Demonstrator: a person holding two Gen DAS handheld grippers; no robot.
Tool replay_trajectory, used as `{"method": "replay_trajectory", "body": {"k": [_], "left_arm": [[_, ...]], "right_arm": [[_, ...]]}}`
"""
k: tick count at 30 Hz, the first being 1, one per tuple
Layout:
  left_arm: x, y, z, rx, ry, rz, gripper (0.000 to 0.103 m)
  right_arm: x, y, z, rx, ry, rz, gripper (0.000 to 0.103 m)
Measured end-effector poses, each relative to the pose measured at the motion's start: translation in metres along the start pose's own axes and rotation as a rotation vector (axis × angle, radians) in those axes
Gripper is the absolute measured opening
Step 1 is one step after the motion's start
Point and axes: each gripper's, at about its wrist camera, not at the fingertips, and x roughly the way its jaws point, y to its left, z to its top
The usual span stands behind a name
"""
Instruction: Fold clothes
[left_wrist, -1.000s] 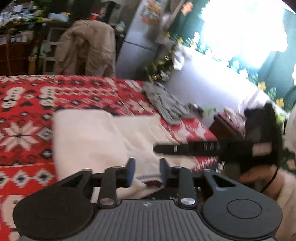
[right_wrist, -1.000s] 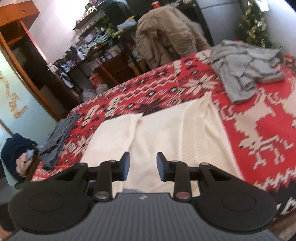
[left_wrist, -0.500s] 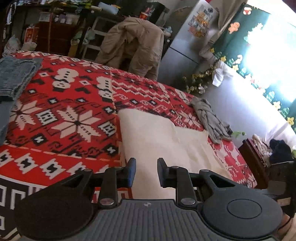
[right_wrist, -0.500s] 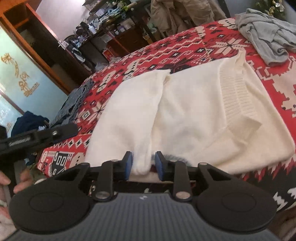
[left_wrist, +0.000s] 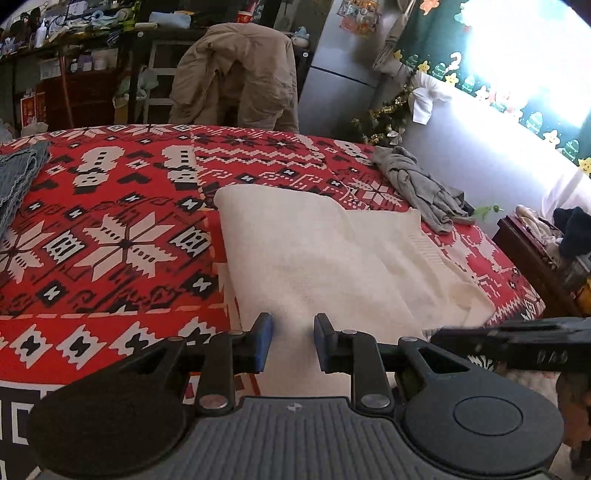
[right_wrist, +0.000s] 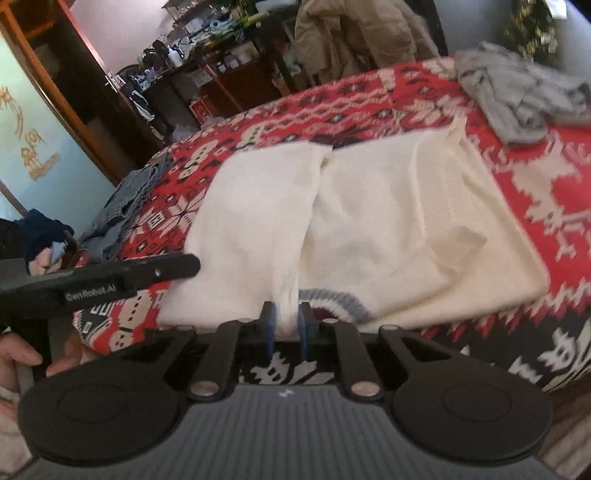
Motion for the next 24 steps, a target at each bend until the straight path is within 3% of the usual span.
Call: {"method": "replay_trajectory", "body": {"k": [4, 8, 10, 17, 22, 24], "left_arm": [[0.000, 0.000, -0.001, 0.002, 0.002, 0.003, 0.024], [0.001, -0.001, 0.001, 0.003, 0.005, 0.006, 0.024], [0.001, -0.001, 0.001, 0.005, 0.007, 0.010, 0.024], [0.002, -0.003, 0.002, 0.019, 0.017, 0.021, 0.025], [0.003, -0.004, 0.003, 0.022, 0.025, 0.030, 0.025], [0.004, -0.004, 0.003, 0.025, 0.028, 0.033, 0.025]], "right_arm": [[-0.007, -0.008, 0.008, 0.038, -0.043, 0.017, 0.015], [0.006, -0.005, 0.020, -0.041, -0.042, -0.038, 0.016], [0.015, -0.010, 0.025, -0.019, -0.027, -0.016, 0.017], [0.039, -0.046, 0.032, 0.236, -0.018, 0.175, 0.018], [0.054, -0.046, 0.032, 0.217, -0.015, 0.175, 0.019], [0.057, -0.042, 0.033, 0.196, -0.037, 0.181, 0.029]]}}
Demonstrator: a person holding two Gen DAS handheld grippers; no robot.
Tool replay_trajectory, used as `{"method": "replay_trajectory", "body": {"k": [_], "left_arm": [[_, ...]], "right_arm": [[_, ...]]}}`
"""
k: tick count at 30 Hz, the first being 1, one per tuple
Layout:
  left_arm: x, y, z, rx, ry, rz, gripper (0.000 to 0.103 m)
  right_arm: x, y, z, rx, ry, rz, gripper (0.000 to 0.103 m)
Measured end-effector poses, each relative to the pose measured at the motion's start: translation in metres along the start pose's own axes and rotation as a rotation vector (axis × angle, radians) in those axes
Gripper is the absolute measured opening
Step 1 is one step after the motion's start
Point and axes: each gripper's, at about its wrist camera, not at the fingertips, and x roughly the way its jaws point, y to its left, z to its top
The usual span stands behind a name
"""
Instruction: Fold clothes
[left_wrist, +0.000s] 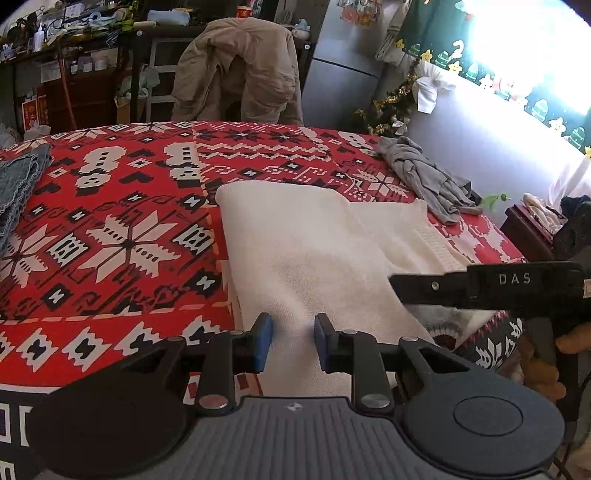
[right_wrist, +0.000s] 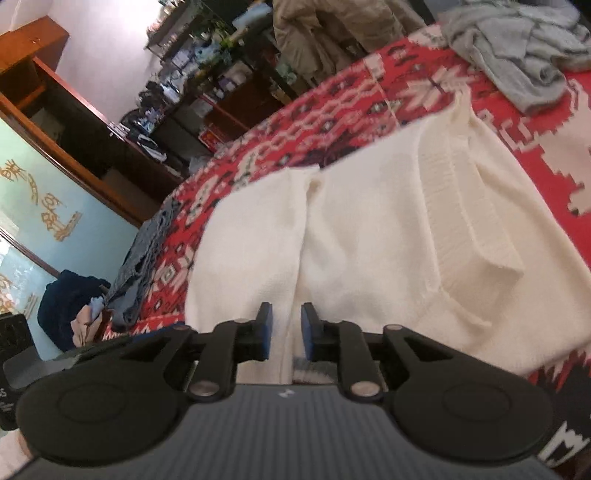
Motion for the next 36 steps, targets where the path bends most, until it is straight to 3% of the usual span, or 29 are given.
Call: {"method": "replay_trajectory", "body": {"k": [7, 9, 14, 17, 22, 26, 28, 30, 35, 36], "left_arm": [[0.001, -0.002, 0.000, 0.008, 0.006, 0.013, 0.025], [0.001, -0.002, 0.000, 0.008, 0.007, 0.014, 0.025], [0.002, -0.002, 0.000, 0.007, 0.008, 0.013, 0.025], [0.002, -0.001, -0.001, 0.007, 0.009, 0.011, 0.025], [0.002, 0.000, -0.001, 0.005, 0.009, 0.009, 0.026], [0.002, 0.000, -0.001, 0.004, 0.007, 0.007, 0.026], [0.002, 0.000, -0.001, 0.003, 0.006, 0.006, 0.026], [0.002, 0.001, -0.001, 0.004, 0.007, 0.006, 0.027], [0.002, 0.001, -0.001, 0.005, 0.009, 0.009, 0.028], [0.002, 0.000, -0.001, 0.005, 0.008, 0.010, 0.028]], "right_arm": [[0.018, -0.003, 0.007, -0.005, 0.004, 0.037, 0.028], [0.017, -0.003, 0.008, -0.005, 0.003, 0.044, 0.013], [0.001, -0.008, 0.013, 0.014, -0.043, 0.064, 0.006], [-0.007, -0.014, 0.017, 0.030, -0.059, 0.065, 0.006], [0.002, -0.034, 0.015, 0.166, 0.048, 0.188, 0.016], [0.007, -0.041, 0.006, 0.192, 0.087, 0.200, 0.018], [0.006, -0.042, 0.002, 0.199, 0.085, 0.221, 0.017], [0.003, -0.043, 0.001, 0.207, 0.061, 0.235, 0.006], [-0.009, -0.044, 0.002, 0.203, 0.001, 0.228, 0.005], [-0.008, -0.043, 0.002, 0.207, 0.015, 0.243, 0.010]]}}
